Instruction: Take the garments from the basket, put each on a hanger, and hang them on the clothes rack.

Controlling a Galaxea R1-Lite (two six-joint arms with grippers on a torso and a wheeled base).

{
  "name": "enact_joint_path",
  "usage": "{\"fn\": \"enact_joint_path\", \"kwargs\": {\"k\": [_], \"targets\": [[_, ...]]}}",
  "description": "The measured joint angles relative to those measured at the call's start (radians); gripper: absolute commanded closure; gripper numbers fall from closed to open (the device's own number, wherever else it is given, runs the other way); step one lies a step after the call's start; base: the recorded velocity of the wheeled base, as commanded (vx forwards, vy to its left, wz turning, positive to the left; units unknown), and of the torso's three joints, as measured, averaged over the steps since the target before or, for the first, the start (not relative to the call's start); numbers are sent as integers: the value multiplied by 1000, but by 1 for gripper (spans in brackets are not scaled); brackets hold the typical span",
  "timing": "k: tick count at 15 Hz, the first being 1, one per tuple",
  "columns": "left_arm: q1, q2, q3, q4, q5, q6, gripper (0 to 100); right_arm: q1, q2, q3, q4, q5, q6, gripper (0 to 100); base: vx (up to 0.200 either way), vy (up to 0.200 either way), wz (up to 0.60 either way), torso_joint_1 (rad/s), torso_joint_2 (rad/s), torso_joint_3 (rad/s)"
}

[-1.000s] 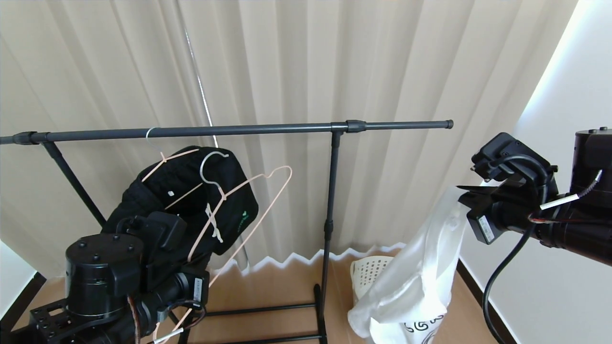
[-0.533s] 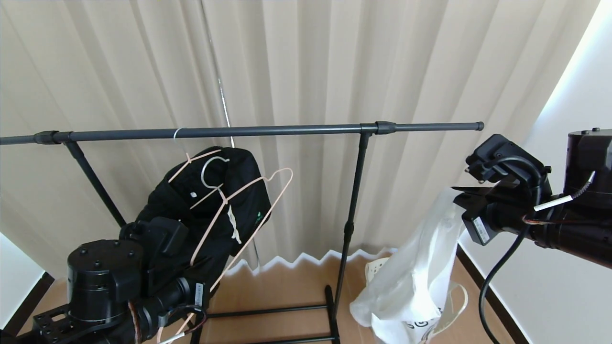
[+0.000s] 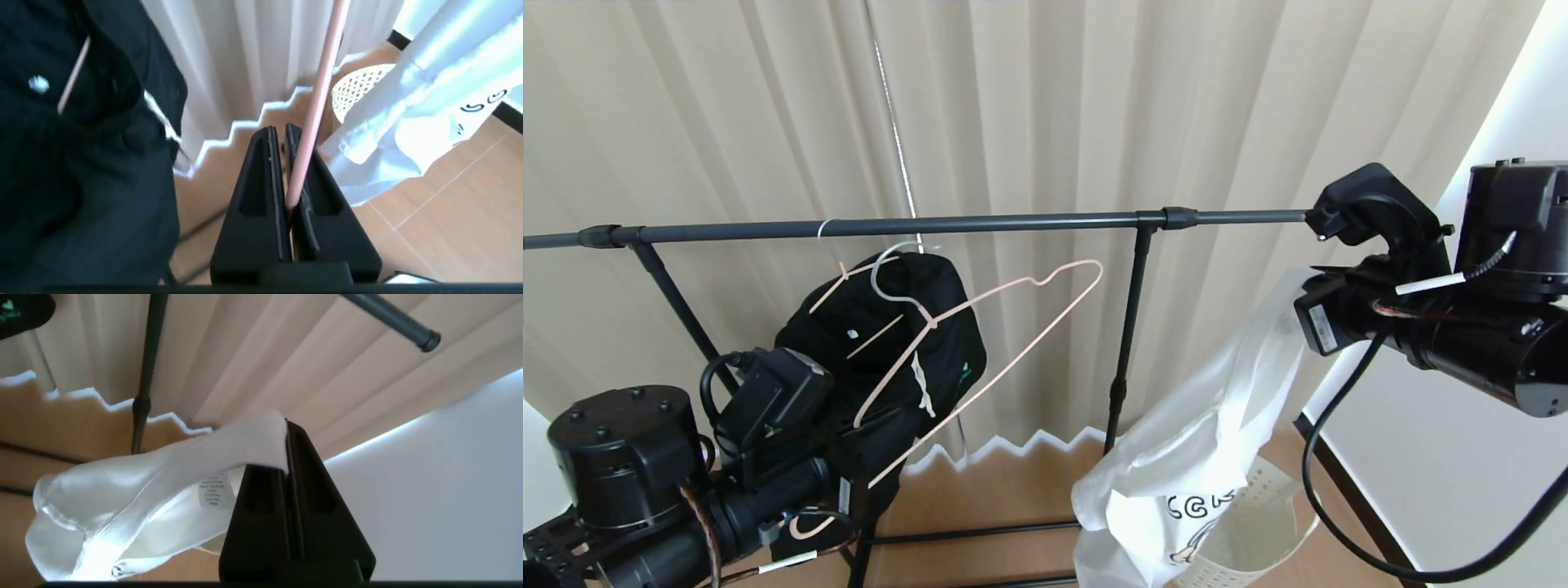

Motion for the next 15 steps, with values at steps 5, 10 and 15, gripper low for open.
{"fn": "enact_joint_path", "kwargs": {"k": [5,10,15], "targets": [[7,-5,52,-2,-192,3,100,28,126,-39,-139,-133,67,100,0,0,0,0,0,0],[-117,40,75,-5,-196,-24,100,60,190,-39,-193,-158,76,100,0,0,0,0,0,0],[-179,151,66,-149,-124,-111,100,125,199,-29,-193,-159,100,100,0,0,0,0,0,0]]}}
